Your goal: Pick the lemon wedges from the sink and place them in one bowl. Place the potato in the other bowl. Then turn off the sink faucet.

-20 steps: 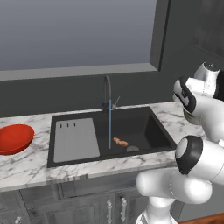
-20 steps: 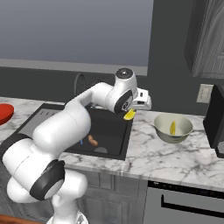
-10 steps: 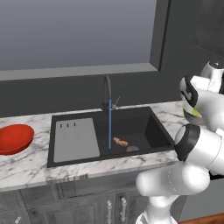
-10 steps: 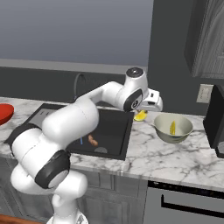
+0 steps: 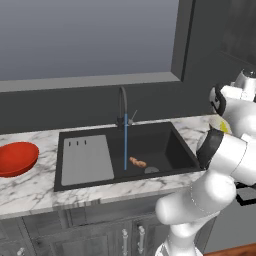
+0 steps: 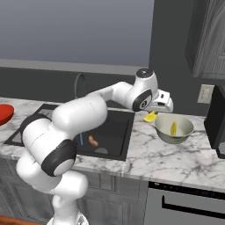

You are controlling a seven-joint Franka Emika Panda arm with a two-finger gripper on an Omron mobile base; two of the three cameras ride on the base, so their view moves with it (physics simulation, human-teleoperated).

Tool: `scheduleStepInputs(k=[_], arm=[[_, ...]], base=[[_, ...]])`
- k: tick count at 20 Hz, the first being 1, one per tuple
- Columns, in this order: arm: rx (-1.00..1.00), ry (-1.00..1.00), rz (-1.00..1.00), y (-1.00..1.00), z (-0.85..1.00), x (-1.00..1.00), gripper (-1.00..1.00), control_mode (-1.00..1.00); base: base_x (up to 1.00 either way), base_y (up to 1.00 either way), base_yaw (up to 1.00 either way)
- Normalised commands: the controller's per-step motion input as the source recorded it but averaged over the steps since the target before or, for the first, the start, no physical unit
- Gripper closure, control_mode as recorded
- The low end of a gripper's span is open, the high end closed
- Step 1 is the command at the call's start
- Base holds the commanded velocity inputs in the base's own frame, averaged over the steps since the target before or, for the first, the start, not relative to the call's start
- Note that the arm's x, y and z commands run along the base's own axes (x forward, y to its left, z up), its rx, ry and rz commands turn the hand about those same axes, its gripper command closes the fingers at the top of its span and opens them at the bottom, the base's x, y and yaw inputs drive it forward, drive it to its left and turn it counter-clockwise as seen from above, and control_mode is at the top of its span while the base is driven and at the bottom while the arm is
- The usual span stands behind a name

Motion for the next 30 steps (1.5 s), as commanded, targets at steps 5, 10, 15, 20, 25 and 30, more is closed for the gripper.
scheduleStepInputs(k=[5, 10, 15, 20, 25, 30], arm=[[0.00, 0.00, 0.00, -0.24, -0.16, 0.18, 1.00, -1.00], [0.00, 0.00, 0.00, -0.15, -0.06, 0.19, 1.00, -1.00], [0.00, 0.00, 0.00, -0.08, -0.08, 0.20, 1.00, -1.00], [0.00, 0.00, 0.00, -0.05, -0.22, 0.23, 1.00, -1.00], [0.00, 0.00, 0.00, -0.10, -0.27, 0.25, 1.00, -1.00], [0.00, 0.00, 0.00, -0.19, -0.17, 0.26, 1.00, -1.00]], base=[[0.00, 0.00, 0.00], [0.00, 0.00, 0.00], [0.00, 0.00, 0.00], [0.00, 0.00, 0.00], [0.00, 0.00, 0.00], [0.00, 0.00, 0.00]])
